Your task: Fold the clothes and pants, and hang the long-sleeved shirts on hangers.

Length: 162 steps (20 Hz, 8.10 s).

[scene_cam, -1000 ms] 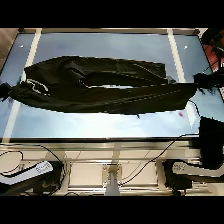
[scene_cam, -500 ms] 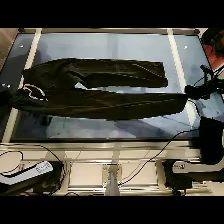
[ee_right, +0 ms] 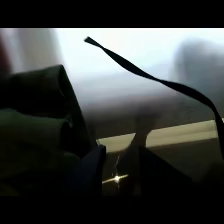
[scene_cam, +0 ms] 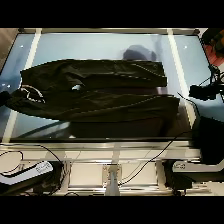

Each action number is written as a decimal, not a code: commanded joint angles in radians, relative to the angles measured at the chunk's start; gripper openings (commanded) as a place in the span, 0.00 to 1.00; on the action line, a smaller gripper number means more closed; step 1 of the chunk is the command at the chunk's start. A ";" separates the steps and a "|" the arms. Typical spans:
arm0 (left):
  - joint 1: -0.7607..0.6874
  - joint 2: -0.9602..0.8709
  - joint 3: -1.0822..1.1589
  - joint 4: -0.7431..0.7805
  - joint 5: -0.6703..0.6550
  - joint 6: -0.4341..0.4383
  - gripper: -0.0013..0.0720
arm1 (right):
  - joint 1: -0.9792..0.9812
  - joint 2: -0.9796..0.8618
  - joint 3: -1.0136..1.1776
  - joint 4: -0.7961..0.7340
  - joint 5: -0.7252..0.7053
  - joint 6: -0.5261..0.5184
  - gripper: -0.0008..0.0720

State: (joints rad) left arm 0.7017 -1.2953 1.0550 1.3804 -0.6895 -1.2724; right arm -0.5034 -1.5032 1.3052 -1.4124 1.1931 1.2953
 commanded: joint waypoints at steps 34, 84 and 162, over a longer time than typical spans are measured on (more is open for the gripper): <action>-0.004 0.002 0.283 -0.039 -0.203 -0.240 0.07 | -0.013 0.215 0.164 0.339 -0.068 0.082 0.02; 0.152 -0.248 0.219 -0.149 -0.361 0.105 0.90 | -0.014 0.118 -0.166 0.555 -0.192 -0.035 0.85; 0.072 -0.535 0.386 -0.730 -0.449 0.659 0.08 | 0.115 0.078 -0.032 -0.146 -0.137 0.486 0.02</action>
State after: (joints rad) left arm 0.7803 -1.8469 1.4372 0.6422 -1.2285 -0.6132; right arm -0.3817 -1.4624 1.2903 -1.4815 0.9901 1.7733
